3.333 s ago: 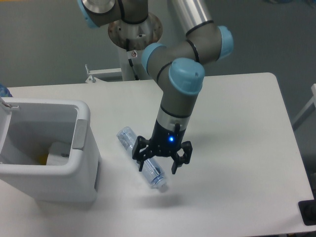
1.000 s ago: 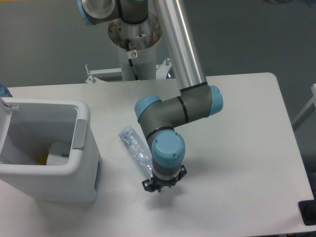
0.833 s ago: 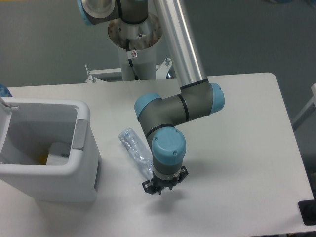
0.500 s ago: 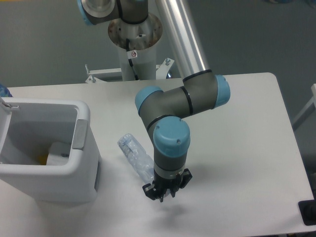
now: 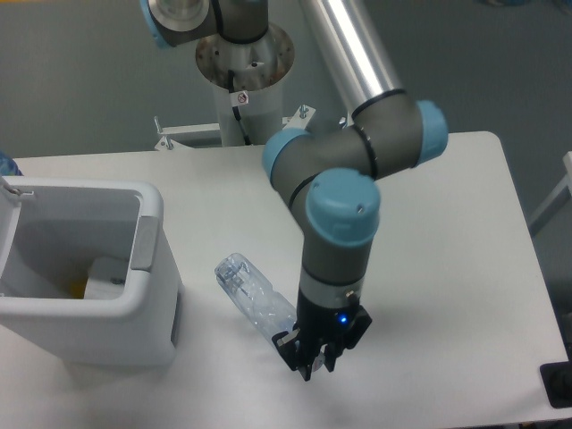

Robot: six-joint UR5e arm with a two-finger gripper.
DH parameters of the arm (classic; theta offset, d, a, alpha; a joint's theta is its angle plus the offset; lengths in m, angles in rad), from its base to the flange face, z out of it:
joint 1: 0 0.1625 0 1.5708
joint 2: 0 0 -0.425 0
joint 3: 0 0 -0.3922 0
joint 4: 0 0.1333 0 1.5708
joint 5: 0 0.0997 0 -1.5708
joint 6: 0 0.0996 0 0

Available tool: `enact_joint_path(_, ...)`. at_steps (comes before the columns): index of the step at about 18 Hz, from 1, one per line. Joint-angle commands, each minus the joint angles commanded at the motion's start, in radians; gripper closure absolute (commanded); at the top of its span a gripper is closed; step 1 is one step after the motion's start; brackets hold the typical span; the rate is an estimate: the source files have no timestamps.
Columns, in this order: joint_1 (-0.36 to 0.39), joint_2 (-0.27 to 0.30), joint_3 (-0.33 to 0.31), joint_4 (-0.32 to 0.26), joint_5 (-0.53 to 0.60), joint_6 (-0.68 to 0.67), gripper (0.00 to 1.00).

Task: Place the trash in the trash can
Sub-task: 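Lift the bottle, carry it into the bin and release it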

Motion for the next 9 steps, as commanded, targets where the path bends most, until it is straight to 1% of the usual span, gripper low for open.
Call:
enact_joint_path(3, 0.017, 0.048, 0.021, 0.002, -0.071, -0.002, 0.79)
enact_joint_path(6, 0.017, 0.075, 0.046, 0.003, -0.111, -0.021, 0.79)
enact_joint_path(9, 0.017, 0.085, 0.081, 0.041, -0.149, -0.061, 0.78)
